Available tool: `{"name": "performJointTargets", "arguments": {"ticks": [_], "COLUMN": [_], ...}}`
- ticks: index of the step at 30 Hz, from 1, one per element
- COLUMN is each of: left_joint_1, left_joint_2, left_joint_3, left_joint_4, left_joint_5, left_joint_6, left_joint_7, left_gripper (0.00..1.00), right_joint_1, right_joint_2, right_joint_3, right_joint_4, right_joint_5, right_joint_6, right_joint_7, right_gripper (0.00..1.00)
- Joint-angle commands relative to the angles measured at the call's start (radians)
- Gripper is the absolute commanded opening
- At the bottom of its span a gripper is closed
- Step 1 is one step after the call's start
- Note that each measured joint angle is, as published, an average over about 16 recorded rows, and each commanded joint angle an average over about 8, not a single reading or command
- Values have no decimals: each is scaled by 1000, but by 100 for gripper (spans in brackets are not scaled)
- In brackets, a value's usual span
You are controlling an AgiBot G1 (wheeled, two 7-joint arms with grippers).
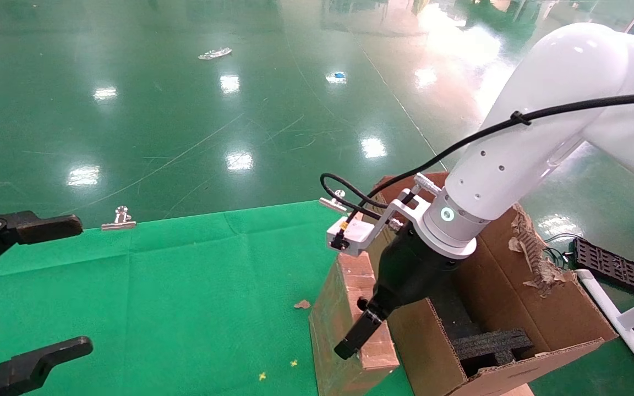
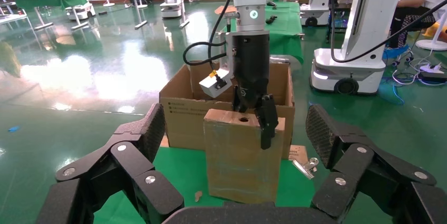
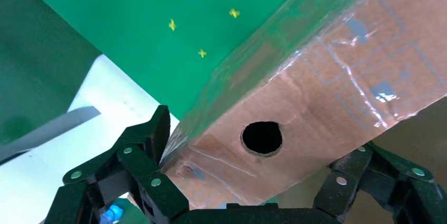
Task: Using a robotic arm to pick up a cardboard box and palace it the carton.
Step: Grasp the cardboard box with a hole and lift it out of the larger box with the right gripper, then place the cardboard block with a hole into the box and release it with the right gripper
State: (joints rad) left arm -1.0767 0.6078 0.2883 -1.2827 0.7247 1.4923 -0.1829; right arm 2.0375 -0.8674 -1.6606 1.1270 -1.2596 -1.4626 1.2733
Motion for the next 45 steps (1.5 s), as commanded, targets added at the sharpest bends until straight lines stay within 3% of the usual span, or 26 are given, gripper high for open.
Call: {"name": "performJointTargets", "arguments": {"ticks": [1, 19, 29, 36, 45], "left_joint_1": [0, 0, 0, -1, -1], "left_joint_2": [0, -1, -1, -1, -1], "left_joint_3": [0, 1, 2, 2, 3], "left_joint_4": [0, 0, 0, 0, 0], "left_joint_5": [0, -1, -1, -2, -2], "left_joint_6": [0, -1, -1, -1, -1], "left_joint_7": [0, 1, 1, 1, 1], "left_gripper": [0, 0, 0, 0, 0], "right_joint_1": [1, 24, 73, 205, 341], "right_joint_2": [4, 35, 115, 188, 251], "right_joint_3": [-3, -5, 48, 148, 193], "right_joint_4": [12, 104, 158, 26, -237], "right_joint_5": [-7, -77, -66, -12, -62], "right_joint_6": [-1, 42, 100, 106, 74], "right_joint_7": [5, -32, -104, -256, -389], "right_gripper": [0, 0, 0, 0, 0]}}
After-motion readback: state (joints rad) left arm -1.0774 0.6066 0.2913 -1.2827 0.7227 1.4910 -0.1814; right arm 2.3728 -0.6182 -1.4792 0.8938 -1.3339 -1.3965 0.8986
